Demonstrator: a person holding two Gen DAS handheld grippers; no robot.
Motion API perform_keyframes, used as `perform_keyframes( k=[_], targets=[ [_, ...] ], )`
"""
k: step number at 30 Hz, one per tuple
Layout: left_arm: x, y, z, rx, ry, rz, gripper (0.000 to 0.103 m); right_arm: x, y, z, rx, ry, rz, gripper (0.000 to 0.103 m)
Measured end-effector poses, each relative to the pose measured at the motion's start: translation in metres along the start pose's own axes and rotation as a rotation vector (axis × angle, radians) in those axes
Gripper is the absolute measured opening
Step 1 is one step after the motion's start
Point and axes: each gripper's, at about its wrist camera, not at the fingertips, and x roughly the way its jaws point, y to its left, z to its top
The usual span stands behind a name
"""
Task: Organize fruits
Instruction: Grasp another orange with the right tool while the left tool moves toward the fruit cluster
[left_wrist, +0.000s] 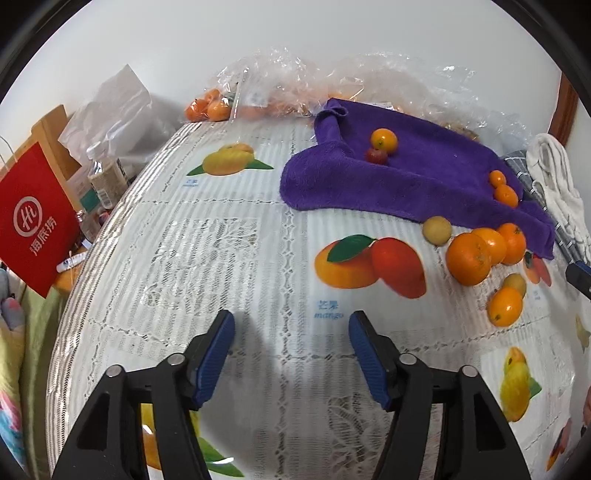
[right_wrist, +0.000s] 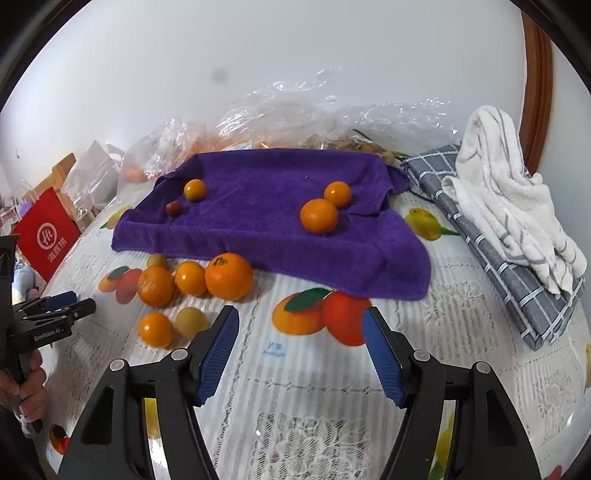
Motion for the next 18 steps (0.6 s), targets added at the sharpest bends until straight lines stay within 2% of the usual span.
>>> perform_keyframes(
  k=[4, 7, 10, 14, 18],
  targets=[
    [0.001, 0.003, -0.003, 0.007, -0.01, 0.006, 0.074, 0.007, 0.005, -0.007, 0.004, 0.017, 0.018, 0.063],
    [0.002, 0.007, -0.003, -0.006, -0.014, -0.01, 0.076, 0.014, 0.012, -0.006, -0.019, 0.032, 0.031, 0.059],
    [0.002, 0.003, -0.004, 0.003, -0.021, 0.015, 0.079, 0.02, 0.021, 0.001, -0.034, 0.036, 0.052, 0.054],
    [0.003, 0.005, -0.004, -0.015, -0.019, 0.026, 0.084, 0.035, 0.036, 0.016, -0.083, 0.04, 0.074, 0.054],
    [0.004, 0.006, -0.004, -0.015, -0.017, 0.021, 0.086, 0.056, 0.043, 0.023, -0.105, 0.093, 0.094, 0.054]
  ],
)
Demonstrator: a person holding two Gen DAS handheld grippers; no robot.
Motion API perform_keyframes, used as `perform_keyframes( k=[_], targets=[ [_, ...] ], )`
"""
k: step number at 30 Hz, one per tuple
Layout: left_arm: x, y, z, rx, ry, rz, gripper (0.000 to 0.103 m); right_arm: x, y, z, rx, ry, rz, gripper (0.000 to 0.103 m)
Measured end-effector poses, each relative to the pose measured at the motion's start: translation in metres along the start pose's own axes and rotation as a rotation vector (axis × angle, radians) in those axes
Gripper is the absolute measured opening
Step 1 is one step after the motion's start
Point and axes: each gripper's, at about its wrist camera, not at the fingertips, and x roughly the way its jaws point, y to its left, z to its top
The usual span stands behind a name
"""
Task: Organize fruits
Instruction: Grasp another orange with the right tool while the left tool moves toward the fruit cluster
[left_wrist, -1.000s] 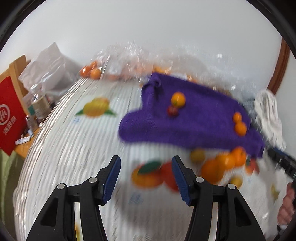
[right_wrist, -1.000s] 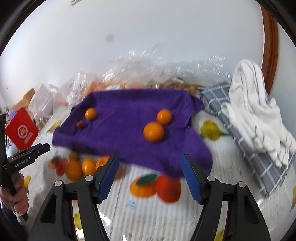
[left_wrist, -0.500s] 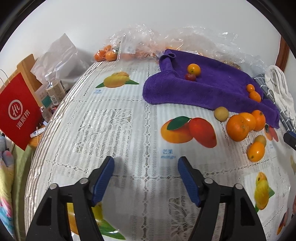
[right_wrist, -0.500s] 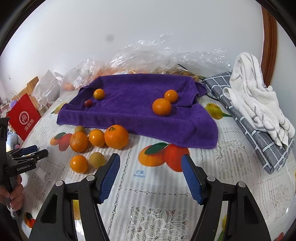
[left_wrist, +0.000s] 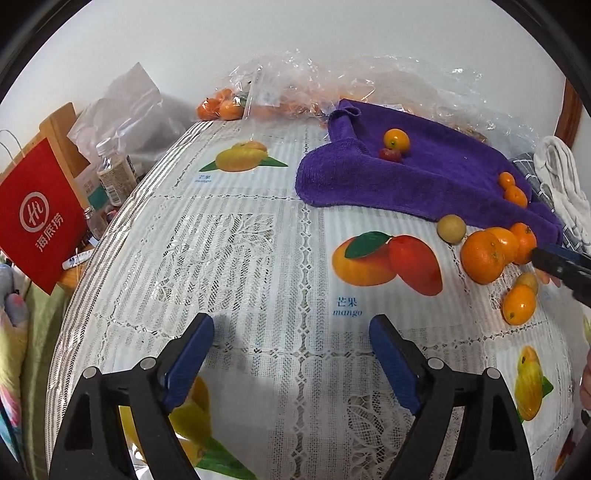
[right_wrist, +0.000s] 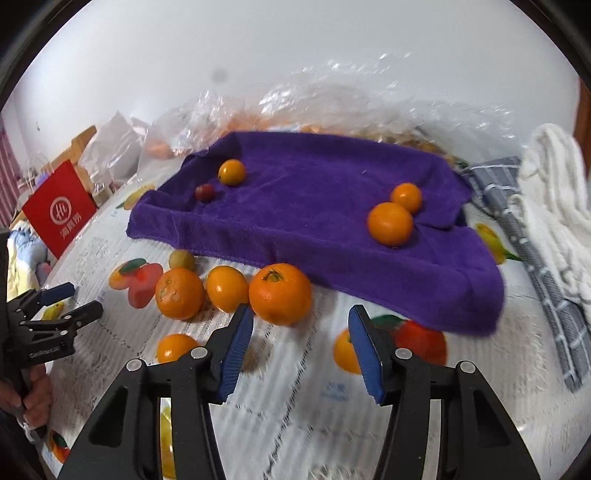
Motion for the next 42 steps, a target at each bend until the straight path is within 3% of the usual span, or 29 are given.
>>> perform_keyframes(
  k=[10, 14, 16, 21, 26, 29, 31, 33, 36, 42],
  targets=[
    [0.002, -0.002, 0.0, 0.003, 0.006, 0.0, 0.091, 0.031, 0.006, 0.01, -0.053, 0.052, -0.001, 0.055],
    [0.005, -0.001, 0.001, -0.009, 0.017, 0.014, 0.099, 0.036, 0.01, 0.014, -0.066, 0.044, 0.0, 0.055],
    [0.005, 0.0, 0.001, -0.013, 0.021, 0.013, 0.1, 0.036, 0.011, 0.014, -0.065, 0.048, 0.029, 0.043],
    [0.005, -0.001, 0.001, -0.015, 0.022, 0.012, 0.1, 0.013, -0.001, 0.001, -0.04, 0.017, 0.004, 0.042],
    [0.005, 0.0, 0.001, -0.013, 0.024, 0.011, 0.1, -0.016, -0.027, -0.025, -0.004, -0.02, -0.093, 0.042],
    [0.002, -0.004, 0.001, 0.006, 0.027, -0.013, 0.095, -0.024, -0.046, -0.038, 0.027, -0.012, -0.119, 0.042],
    [-0.002, -0.011, 0.001, 0.035, 0.024, -0.021, 0.078, -0.029, -0.059, -0.045, 0.046, -0.018, -0.132, 0.042],
    [-0.007, -0.023, 0.003, 0.059, 0.03, -0.049, 0.072, -0.031, -0.071, -0.049, 0.082, -0.025, -0.126, 0.042],
    [-0.017, -0.049, 0.006, 0.1, 0.001, -0.147, 0.069, -0.034, -0.078, -0.052, 0.109, -0.041, -0.111, 0.042],
    [-0.025, -0.091, 0.021, 0.151, -0.056, -0.218, 0.067, -0.033, -0.083, -0.056, 0.13, -0.047, -0.098, 0.042]
  ],
)
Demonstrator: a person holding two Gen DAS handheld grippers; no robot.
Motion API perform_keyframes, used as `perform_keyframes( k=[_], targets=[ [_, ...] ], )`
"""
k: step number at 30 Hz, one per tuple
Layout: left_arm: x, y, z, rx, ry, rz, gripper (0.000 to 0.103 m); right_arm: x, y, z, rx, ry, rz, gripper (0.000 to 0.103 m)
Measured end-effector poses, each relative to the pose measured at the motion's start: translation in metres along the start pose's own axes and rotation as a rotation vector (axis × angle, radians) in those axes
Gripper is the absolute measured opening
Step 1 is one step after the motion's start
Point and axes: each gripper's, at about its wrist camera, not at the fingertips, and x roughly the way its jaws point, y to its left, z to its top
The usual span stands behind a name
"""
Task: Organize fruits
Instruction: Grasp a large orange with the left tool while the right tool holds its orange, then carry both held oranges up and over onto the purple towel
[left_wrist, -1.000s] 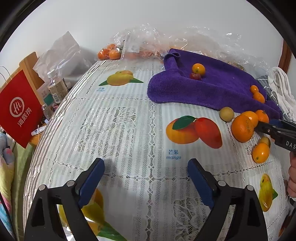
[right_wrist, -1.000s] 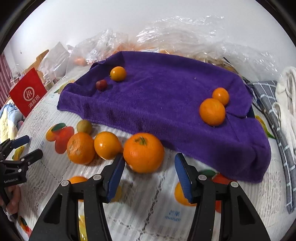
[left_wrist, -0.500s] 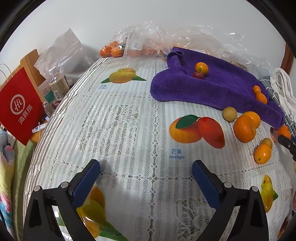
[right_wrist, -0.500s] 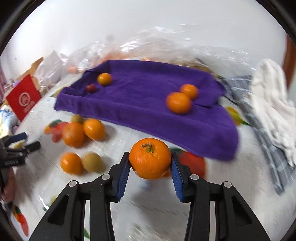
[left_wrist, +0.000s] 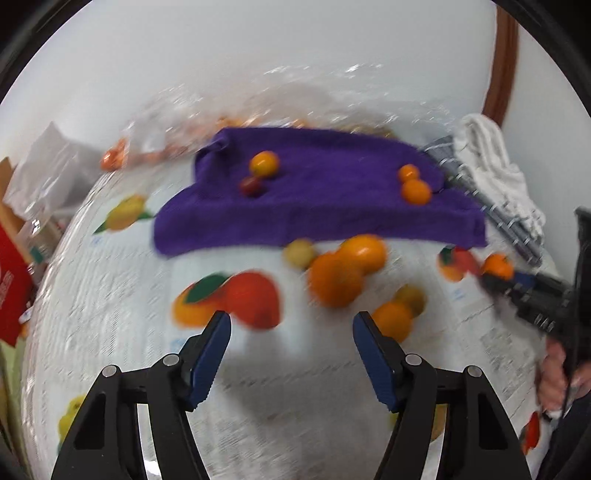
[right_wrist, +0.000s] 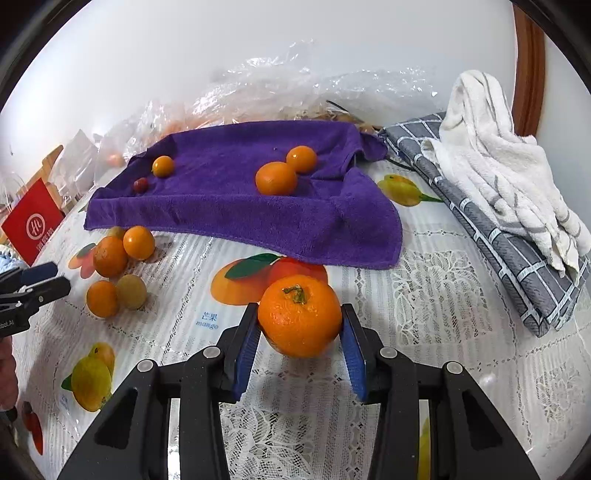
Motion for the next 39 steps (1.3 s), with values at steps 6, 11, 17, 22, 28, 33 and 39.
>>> perform_keyframes(
  k=[6, 11, 17, 22, 28, 33, 39],
  targets=[
    [0.029, -0.004, 0.017, -0.046, 0.048, -0.053, 0.067, 0.004, -0.004, -0.002, 0.029, 0.019, 0.003, 0.043],
    [0.051, -0.005, 0.019, -0.083, 0.08, -0.075, 0.067, 0.006, -0.004, -0.002, 0.038, 0.02, -0.001, 0.043],
    [0.054, -0.001, 0.018, -0.093, 0.035, -0.099, 0.066, 0.009, -0.001, -0.001, 0.024, 0.017, -0.024, 0.048],
    [0.051, 0.001, 0.017, -0.102, 0.03, -0.167, 0.039, 0.008, -0.005, 0.0, 0.04, 0.008, -0.007, 0.043],
    [0.043, 0.011, 0.015, -0.155, -0.025, -0.181, 0.039, 0.002, 0.001, -0.002, 0.013, -0.013, -0.011, 0.043],
    [0.035, 0.013, 0.017, -0.147, -0.082, -0.171, 0.039, 0.0, 0.005, -0.003, -0.006, -0.017, -0.002, 0.043],
    [0.028, 0.013, 0.019, -0.146, -0.123, -0.167, 0.039, 0.0, 0.007, -0.004, -0.02, -0.016, -0.005, 0.043]
  ],
)
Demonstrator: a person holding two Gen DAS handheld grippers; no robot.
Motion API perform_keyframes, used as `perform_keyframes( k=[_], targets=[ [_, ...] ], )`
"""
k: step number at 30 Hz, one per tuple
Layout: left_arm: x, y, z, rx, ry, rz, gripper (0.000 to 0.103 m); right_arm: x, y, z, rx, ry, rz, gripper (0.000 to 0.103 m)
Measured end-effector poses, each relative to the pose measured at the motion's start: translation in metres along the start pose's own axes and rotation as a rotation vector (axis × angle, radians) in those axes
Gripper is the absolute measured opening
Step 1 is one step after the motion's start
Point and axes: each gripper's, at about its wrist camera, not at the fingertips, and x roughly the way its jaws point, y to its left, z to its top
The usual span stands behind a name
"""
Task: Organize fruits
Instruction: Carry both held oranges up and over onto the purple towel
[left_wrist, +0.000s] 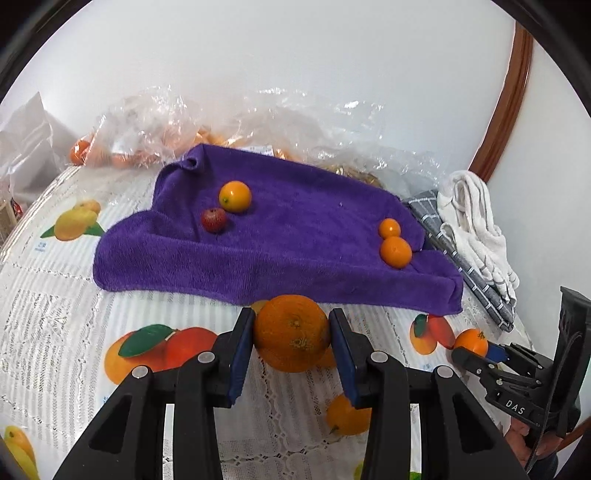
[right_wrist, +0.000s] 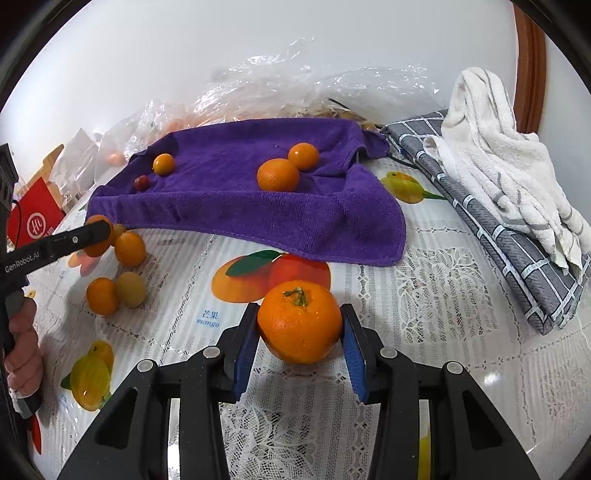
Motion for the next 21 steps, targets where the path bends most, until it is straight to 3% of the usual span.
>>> perform_keyframes(
  k=[11, 21],
  targets=[
    [-0.003, 0.005, 0.0, -0.026, -0.021, 0.004, 0.039, 0.001, -0.002, 0.0, 0.003, 0.004, 0.006, 0.043],
    [-0.015, 0.011, 0.003, -0.06, -0.094, -0.011, 0.039, -0.004, -0.001, -0.001, -0.002, -0.019, 0.011, 0.043]
  ],
)
